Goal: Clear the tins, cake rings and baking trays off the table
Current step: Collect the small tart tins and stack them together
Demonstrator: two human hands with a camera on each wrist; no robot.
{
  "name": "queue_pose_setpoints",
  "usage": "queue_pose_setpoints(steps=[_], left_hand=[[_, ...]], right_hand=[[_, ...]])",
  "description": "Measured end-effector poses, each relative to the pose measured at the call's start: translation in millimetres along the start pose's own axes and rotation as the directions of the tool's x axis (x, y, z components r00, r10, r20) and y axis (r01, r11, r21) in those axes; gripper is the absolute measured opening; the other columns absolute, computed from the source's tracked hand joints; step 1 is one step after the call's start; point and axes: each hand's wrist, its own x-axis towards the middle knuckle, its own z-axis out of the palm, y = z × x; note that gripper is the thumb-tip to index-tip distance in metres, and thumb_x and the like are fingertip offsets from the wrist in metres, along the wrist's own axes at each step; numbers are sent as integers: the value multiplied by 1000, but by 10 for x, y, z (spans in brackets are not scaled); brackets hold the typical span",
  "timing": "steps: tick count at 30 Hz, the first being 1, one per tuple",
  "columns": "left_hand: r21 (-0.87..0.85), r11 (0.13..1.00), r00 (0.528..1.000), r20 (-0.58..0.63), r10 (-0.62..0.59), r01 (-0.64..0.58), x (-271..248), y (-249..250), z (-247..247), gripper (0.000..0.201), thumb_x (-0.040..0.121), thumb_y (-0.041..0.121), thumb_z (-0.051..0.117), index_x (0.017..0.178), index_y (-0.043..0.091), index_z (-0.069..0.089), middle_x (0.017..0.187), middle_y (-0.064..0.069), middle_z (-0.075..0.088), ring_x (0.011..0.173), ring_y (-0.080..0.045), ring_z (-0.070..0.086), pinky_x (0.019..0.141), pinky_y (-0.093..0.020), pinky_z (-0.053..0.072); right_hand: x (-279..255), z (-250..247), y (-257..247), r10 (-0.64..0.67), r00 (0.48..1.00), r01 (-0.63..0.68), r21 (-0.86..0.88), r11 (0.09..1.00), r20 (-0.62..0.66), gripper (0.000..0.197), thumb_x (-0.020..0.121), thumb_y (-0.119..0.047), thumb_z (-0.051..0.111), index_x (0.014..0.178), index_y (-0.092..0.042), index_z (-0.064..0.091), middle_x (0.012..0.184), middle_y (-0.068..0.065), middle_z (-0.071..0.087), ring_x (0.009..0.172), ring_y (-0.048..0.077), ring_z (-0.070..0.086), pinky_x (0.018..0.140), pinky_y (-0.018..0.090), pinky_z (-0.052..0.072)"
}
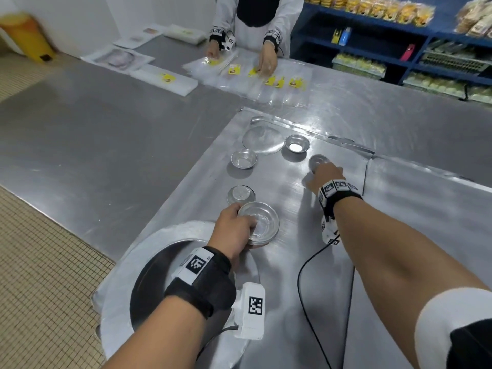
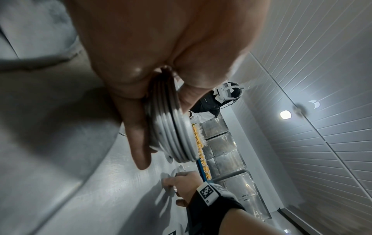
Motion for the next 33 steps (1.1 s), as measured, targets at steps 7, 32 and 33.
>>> queue_pose_setpoints(steps=[7, 32, 33], left_hand=[[-13, 1000, 1000, 0, 1, -1, -67, 8, -15, 32, 66, 9, 59, 94, 15, 72, 94, -29, 70, 95, -56, 66, 76, -68, 57], [-53, 997, 998, 44, -50, 52, -163, 154, -5, 38, 61, 4, 52, 96, 5, 66, 88, -22, 64, 78, -33, 63, 78, -57, 57], [-42, 998, 998, 51, -48, 51, -178, 166, 2, 35, 63, 2, 52, 96, 4, 65, 87, -21, 63, 77, -32, 61, 74, -51, 55]], right_hand=[[-74, 77, 60, 4, 995, 3, -73, 997, 97, 39, 79, -40, 65, 107, -14, 72, 92, 3, 60, 103, 28, 58, 84, 35, 46], [-912, -277, -158, -136, 986, 162, 376, 912, -95, 94, 64, -40, 90, 142, -10, 46, 137, 9, 46, 130, 24, 42, 102, 31, 37], [-1021, -321, -182, -157, 979, 196, 406, 892, -128, 93, 63, -40, 91, 140, -11, 48, 135, 8, 48, 128, 23, 44, 101, 30, 38]])
